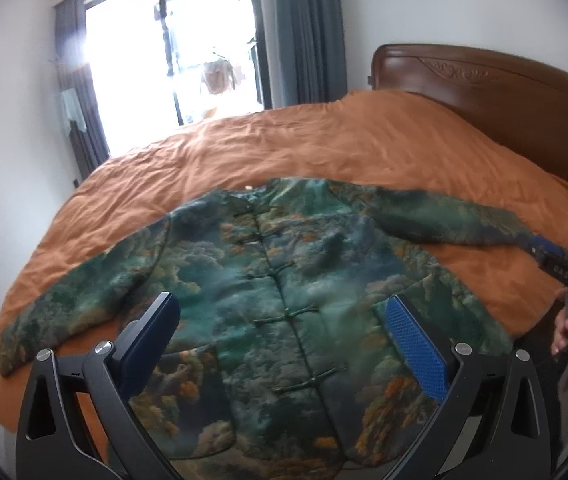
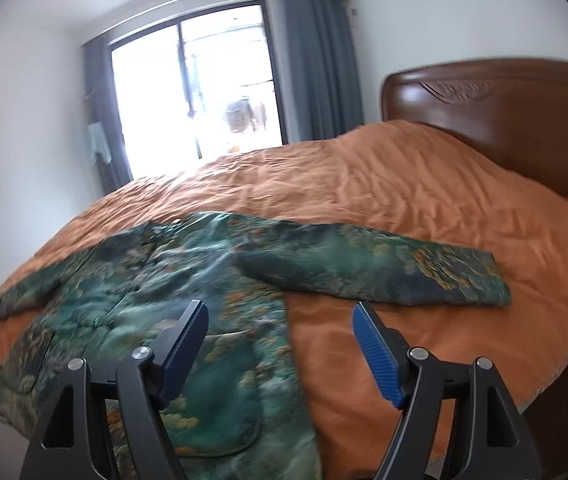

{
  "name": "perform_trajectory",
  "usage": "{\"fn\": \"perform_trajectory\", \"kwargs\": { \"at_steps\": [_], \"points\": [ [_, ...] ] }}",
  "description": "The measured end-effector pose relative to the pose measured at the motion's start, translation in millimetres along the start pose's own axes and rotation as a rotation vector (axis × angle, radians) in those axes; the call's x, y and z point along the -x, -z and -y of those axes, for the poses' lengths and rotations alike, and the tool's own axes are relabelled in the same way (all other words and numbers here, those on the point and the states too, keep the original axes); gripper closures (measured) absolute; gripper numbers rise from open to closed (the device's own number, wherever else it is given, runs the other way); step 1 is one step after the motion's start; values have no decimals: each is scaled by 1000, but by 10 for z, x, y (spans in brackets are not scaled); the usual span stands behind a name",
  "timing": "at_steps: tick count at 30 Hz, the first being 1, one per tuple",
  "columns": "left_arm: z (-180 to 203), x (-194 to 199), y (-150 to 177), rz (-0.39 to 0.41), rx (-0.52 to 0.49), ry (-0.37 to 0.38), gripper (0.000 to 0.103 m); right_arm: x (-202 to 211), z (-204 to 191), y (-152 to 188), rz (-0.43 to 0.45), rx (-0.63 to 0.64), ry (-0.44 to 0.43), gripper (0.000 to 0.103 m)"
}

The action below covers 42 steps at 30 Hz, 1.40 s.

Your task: Fold large clothes

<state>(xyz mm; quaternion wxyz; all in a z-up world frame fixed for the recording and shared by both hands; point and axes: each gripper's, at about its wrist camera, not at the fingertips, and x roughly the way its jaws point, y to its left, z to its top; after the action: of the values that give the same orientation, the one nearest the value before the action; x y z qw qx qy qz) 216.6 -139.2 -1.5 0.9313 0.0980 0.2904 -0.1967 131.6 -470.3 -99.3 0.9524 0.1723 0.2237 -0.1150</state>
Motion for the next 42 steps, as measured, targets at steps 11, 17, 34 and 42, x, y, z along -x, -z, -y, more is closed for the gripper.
{"fn": "perform_trajectory", "kwargs": {
  "at_steps": [11,17,34,42],
  "points": [
    [229,-419,200,-104,-53,-23,0,-1192,2256,216,-102,-759,141,27],
    [172,-548,238,-145,-23,-25,0,-1478,2734,335,-10,-1033,212,40],
    [493,-983,-1198,-101,13,388,0,-673,308,-802,214,-63,-45,93],
    [934,-1316,-1483,-167,15,549,0,-772,-614,-534,167,170,-91,93]
  ]
}}
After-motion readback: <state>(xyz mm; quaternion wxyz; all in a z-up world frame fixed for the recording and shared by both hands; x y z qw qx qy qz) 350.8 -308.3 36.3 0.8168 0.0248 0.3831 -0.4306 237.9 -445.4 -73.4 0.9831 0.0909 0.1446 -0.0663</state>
